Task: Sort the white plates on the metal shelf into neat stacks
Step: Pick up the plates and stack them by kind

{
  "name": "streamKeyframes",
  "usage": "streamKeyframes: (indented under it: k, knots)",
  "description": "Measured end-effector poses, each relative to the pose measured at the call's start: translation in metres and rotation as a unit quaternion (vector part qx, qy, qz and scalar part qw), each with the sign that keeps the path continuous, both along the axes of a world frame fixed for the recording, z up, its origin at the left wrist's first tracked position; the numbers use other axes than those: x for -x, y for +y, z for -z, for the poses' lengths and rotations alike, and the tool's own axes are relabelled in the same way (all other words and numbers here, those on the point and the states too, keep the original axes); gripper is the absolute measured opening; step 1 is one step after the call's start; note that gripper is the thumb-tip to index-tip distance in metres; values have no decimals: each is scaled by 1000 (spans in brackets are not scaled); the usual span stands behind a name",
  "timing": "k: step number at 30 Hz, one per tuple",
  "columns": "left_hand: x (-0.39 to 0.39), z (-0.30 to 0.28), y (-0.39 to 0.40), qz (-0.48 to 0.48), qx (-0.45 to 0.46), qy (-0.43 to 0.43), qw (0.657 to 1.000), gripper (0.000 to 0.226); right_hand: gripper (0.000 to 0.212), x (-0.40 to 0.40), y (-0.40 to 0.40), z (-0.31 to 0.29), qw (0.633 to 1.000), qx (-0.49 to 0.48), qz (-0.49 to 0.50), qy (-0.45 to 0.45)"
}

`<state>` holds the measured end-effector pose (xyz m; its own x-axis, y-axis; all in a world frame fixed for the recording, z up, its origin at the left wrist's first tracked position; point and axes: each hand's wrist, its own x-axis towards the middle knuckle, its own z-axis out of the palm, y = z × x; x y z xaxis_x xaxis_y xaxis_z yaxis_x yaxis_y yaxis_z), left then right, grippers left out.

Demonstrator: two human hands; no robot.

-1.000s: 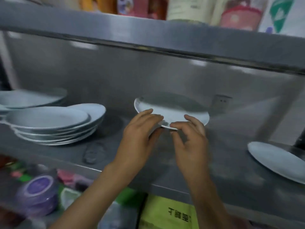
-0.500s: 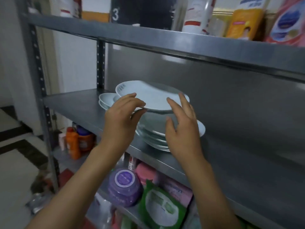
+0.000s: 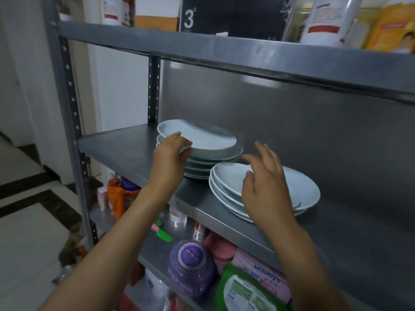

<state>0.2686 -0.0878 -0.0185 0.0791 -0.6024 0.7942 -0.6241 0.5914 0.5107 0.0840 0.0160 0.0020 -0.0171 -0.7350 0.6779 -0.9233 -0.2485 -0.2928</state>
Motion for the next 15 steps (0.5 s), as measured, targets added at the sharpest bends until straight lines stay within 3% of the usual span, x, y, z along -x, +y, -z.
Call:
streamKeyframes:
  k: [9,15]
  knots:
    - [-4,11,-15,1,-80,-26,996,13,44,7,-4,-6,999,42,-5,-16]
    - [-5,9,-17,26,-87,-66,994,12,43,11,-3,-1,999,39,10,-28]
